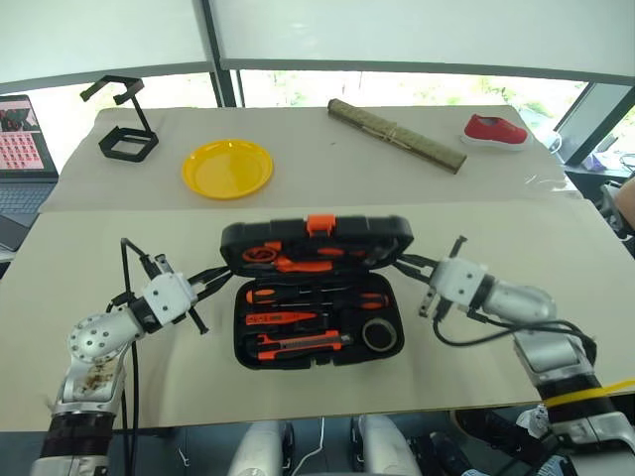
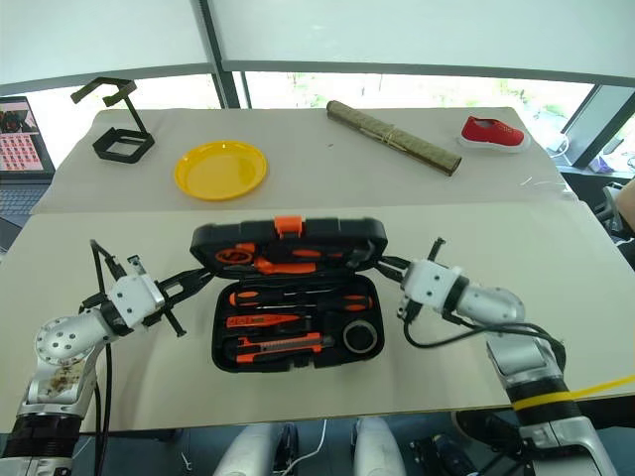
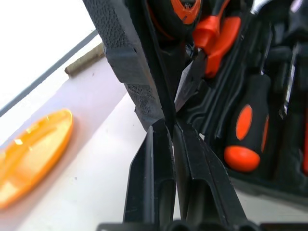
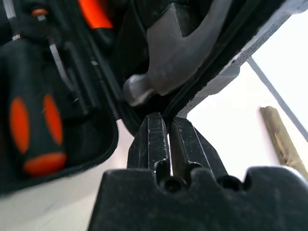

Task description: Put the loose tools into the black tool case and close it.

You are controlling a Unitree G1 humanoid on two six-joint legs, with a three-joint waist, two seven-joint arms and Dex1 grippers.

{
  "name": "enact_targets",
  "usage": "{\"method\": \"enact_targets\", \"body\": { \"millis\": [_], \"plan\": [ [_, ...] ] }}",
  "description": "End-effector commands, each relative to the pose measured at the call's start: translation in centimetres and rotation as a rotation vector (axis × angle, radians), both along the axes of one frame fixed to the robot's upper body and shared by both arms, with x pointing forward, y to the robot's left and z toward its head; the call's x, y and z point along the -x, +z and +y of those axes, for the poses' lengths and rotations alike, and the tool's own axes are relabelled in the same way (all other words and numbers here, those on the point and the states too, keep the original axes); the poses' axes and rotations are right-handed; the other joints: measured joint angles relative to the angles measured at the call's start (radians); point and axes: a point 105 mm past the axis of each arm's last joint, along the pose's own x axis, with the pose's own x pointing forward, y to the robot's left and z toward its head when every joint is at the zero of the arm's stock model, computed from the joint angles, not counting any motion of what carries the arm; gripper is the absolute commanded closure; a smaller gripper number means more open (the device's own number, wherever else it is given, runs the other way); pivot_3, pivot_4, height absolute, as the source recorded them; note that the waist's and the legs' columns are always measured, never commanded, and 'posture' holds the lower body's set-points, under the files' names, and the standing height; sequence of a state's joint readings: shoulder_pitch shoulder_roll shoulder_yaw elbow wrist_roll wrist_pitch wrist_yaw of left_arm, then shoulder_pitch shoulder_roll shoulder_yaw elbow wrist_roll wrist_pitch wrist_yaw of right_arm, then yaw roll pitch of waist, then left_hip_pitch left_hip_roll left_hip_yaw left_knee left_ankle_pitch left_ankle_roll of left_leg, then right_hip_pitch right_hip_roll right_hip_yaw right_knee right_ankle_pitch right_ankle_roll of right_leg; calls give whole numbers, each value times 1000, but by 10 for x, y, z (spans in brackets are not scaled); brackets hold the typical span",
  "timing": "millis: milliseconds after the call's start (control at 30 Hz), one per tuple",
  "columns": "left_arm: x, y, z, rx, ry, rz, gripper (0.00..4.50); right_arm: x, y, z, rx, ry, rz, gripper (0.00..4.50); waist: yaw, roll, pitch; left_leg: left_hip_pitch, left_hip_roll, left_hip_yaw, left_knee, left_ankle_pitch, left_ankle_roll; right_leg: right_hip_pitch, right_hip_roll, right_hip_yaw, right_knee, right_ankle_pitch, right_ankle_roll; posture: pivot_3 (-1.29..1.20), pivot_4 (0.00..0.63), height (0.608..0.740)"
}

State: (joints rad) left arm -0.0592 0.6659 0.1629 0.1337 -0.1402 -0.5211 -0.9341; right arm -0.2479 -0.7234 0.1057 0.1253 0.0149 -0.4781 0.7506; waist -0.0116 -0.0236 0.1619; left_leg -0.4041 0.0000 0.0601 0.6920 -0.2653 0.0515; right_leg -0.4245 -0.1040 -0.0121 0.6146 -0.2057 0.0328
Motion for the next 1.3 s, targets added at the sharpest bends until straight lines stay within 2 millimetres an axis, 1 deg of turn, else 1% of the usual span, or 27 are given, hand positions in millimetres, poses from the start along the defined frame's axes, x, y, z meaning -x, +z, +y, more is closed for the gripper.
{"method": "enact_targets", "body": {
  "millis": [33, 133, 233, 267, 300, 367, 400, 467, 500, 533, 600, 633, 667, 733, 767, 800, 833, 900, 1000, 1067, 1100, 1233, 1300],
  "plan": [
    [12, -6, 10, -81, -30, 8, 2866, 7, 1, -18, 47, -9, -45, 2815, -1, 0, 0, 1, 1, 0, 0, 0, 1, 1, 0, -1, -1, 0, 0, 0, 150, 740],
    [16, -11, 25, -84, 3, 69, 1569, 11, 1, -28, 90, -15, -82, 1731, 0, 0, 0, 1, 1, 0, 1, 0, 1, 1, -1, 0, 0, 1, 1, 0, 150, 740],
    [17, -19, 35, -97, 23, 138, 571, 14, -1, -35, 103, -25, -89, 743, 1, 0, 0, 2, 1, 0, 1, 0, 0, 2, -1, 0, 1, 1, 1, 0, 150, 740],
    [14, -21, 38, -35, 55, 195, 247, 19, -4, -40, 83, -36, -22, 476, 2, 0, 0, 2, 0, 0, 1, 0, 0, 2, -1, 0, 1, 1, 1, 0, 150, 740],
    [10, -21, 40, 20, 80, 231, 247, 25, -7, -44, 53, -43, 50, 476, 5, 0, 0, 2, 1, 0, 1, 0, 0, 2, -1, 0, 1, 1, 1, 0, 150, 740],
    [1, -19, 41, 98, 114, 284, 178, 37, -10, -48, -9, -50, 186, 812, 13, 0, 0, 2, 1, 0, 1, 0, 1, 3, -1, -1, 0, 0, 1, 0, 150, 740],
    [-3, -17, 40, 115, 118, 292, 664, 45, -11, -48, -24, -38, 242, 1102, 16, 0, 0, 2, 1, 0, 1, 0, 1, 3, -1, -1, 1, 0, 1, 0, 150, 740],
    [-14, -12, 36, 147, 126, 307, 1171, 63, -16, -45, -19, -6, 359, 1715, 23, 0, 0, 1, 1, 0, 2, 0, 1, 3, -1, -1, 1, 1, 2, 0, 150, 740],
    [-21, -9, 32, 166, 128, 312, 1610, 72, -18, -42, -15, 17, 407, 2118, 24, 0, 0, 2, 1, 0, 3, 0, 1, 3, -1, -1, 1, 1, 2, 0, 150, 740],
    [-27, -7, 28, 175, 128, 314, 1910, 81, -21, -38, -15, 29, 463, 2428, 24, 0, 0, 2, 1, 0, 3, 0, 1, 4, -1, -1, 1, 1, 2, 0, 150, 740],
    [-42, -3, 17, 191, 111, 340, 2677, 103, -34, -29, 27, 68, 598, 3136, 26, -1, 0, 3, 1, 0, 4, 0, 1, 5, -1, -1, 2, 1, 2, 0, 150, 740],
    [-49, -1, 11, 193, 102, 346, 3106, 113, -39, -23, 53, 98, 643, 3608, 27, -1, 0, 3, 1, 0, 4, 0, 1, 6, 0, -1, 2, 1, 2, 0, 150, 740],
    [-56, -1, 4, 192, 90, 370, 3408, 121, -45, -15, 65, 120, 683, 3838, 27, -1, 0, 3, 0, 0, 4, 0, 1, 5, 0, -1, 2, 1, 3, 0, 150, 740],
    [-61, -6, -5, 190, 75, 439, 4190, 126, -50, -4, 73, 136, 712, 4500, 27, -1, -1, 3, 0, 0, 5, 0, 1, 5, 1, -1, 2, 1, 3, 0, 150, 740],
    [-62, -8, -9, 181, 59, 467, 4460, 126, -55, 0, 82, 127, 731, 4500, 23, -1, -1, 2, 0, 0, 6, 0, 1, 5, 2, -1, 2, 1, 3, 0, 150, 740],
    [-64, -11, -11, 164, 54, 487, 4460, 125, -59, 3, 95, 118, 741, 4500, 19, -2, -1, 2, 0, 0, 6, 0, 1, 4, 2, 0, 2, 1, 3, 0, 150, 740],
    [-64, -15, -13, 150, 46, 517, 4460, 120, -60, 9, 85, 113, 723, 4500, 14, -2, -1, 2, 0, 0, 6, 0, 1, 4, 3, 1, 2, 1, 3, 0, 150, 740],
    [-63, -19, -16, 139, 33, 562, 4460, 113, -61, 18, 70, 107, 702, 4500, 6, -5, -2, 2, 1, 1, 5, 0, 1, 4, 4, 2, 2, 1, 3, 0, 150, 740],
    [-48, -23, -21, 133, -35, 674, 4460, 84, -55, 34, 36, 76, 611, 4500, -2, -8, -2, 2, 8, 0, 6, 0, 0, 3, 11, 2, 0, 3, 0, 0, 150, 740],
    [-42, -26, -18, 128, -31, 703, 4460, 65, -50, 39, 20, 45, 548, 4500, -4, -8, -2, 2, 11, 1, 6, 1, -2, 3, 13, 2, 0, 3, -1, 0, 150, 740],
    [-41, -27, -16, 127, -23, 706, 4460, 59, -48, 40, 18, 35, 532, 4500, -5, -8, -2, 2, 11, 1, 5, 2, -4, 2, 14, 2, 1, 3, -2, 0, 150, 740],
    [-32, -31, -3, 177, 53, 707, 4460, 21, -34, 48, -23, -7, 427, 4500, -5, -8, -2, 3, 12, 2, 5, 3, -5, 2, 14, 3, 2, 3, -4, 0, 150, 740],
    [-26, -32, 1, 204, 81, 707, 4460, 7, -29, 51, -45, -23, 402, 4500, -5, -8, -2, 4, 12, 3, 5, 3, -5, 2, 13, 3, 2, 4, -4, 0, 150, 740]
  ]
}}
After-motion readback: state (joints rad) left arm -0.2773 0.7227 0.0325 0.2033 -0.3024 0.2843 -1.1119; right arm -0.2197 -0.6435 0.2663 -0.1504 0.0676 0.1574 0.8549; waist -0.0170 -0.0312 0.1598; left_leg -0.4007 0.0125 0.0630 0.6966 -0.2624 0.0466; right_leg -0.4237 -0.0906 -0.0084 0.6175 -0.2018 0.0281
